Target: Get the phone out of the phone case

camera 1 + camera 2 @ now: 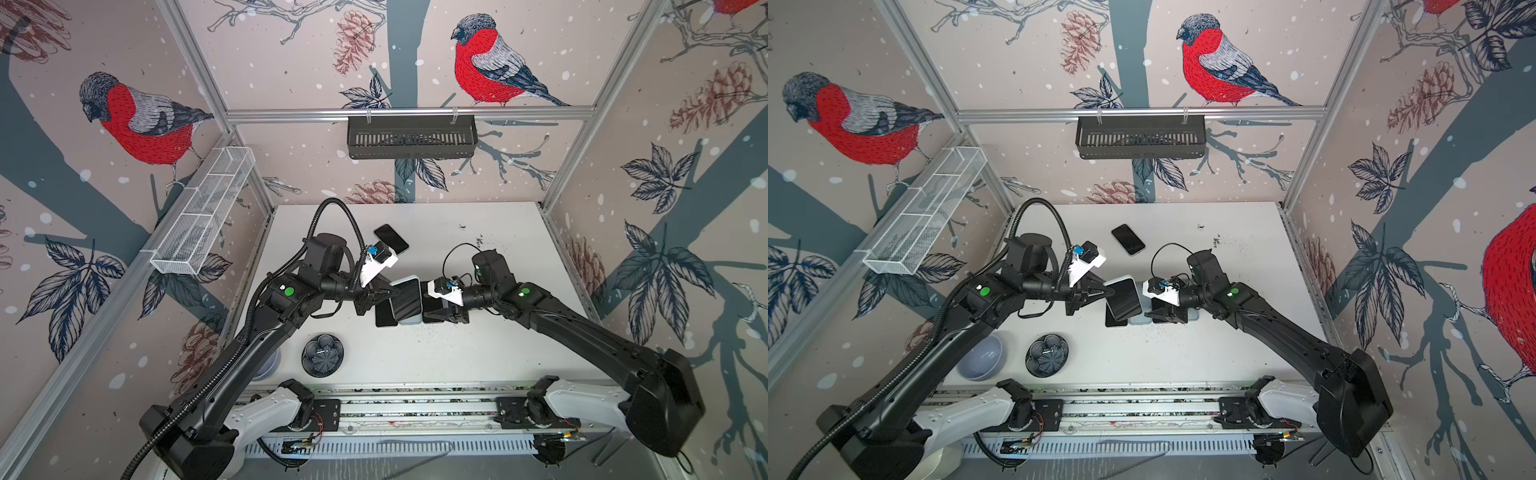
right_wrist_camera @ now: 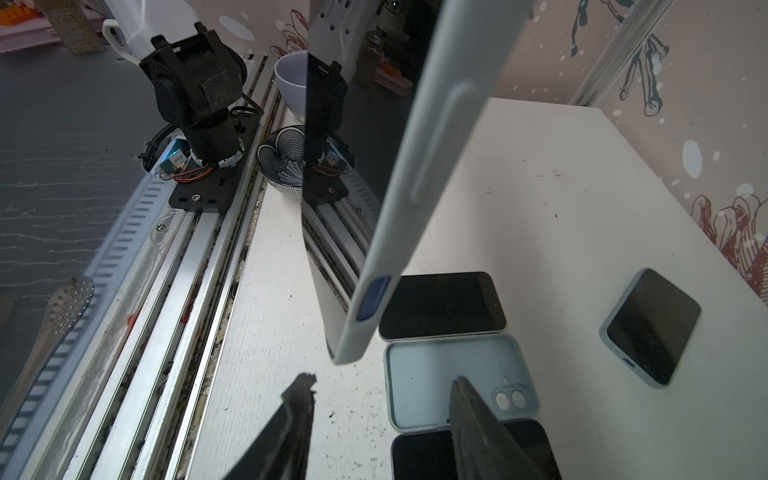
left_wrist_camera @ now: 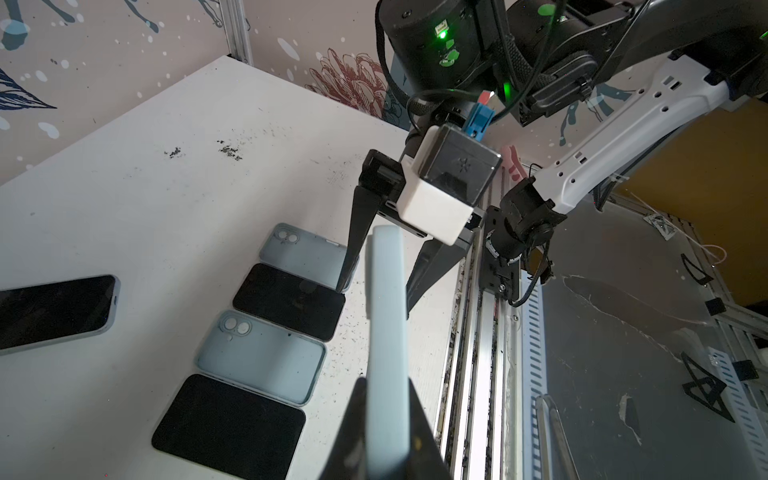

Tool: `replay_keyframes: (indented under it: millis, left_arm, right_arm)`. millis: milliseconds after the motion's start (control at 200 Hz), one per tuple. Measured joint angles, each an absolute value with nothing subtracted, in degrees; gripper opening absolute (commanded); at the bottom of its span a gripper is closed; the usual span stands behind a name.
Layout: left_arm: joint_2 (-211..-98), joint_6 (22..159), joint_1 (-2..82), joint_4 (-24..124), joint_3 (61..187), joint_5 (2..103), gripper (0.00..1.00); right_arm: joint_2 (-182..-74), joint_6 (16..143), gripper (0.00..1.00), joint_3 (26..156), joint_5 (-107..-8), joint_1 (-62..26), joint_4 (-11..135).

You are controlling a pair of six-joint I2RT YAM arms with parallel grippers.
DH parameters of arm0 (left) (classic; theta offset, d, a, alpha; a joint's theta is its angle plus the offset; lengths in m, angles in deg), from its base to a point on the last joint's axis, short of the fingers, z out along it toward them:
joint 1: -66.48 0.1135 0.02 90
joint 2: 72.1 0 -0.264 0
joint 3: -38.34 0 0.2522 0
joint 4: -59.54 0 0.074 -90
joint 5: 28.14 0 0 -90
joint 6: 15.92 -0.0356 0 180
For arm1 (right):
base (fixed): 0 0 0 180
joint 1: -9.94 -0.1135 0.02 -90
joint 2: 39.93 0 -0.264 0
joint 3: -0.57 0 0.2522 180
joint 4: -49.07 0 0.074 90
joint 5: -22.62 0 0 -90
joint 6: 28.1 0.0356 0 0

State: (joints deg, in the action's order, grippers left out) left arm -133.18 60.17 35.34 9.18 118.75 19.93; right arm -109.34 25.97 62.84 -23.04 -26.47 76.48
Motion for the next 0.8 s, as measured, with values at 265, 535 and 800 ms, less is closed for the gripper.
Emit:
replay_keyframes:
  millis: [265,535,800]
  left_arm:
    - [-133.0,60.2,34.9,9.6,117.9,20.1,0.00]
    - [-132.8,60.2,34.8,10.5,117.9,20.1,0.00]
    - [-132.7,60.2,34.8,10.6,117.9,20.1,0.00]
  right_arm:
    - [-110.4,25.9,0.46,63.0,-21.7,-27.6,76.2]
    - [-111.4,25.9,0.39,63.8,-21.2,-28.5,76.2]
    - [-113.1,25.8,0.30,64.5,-21.0,-28.9,76.4]
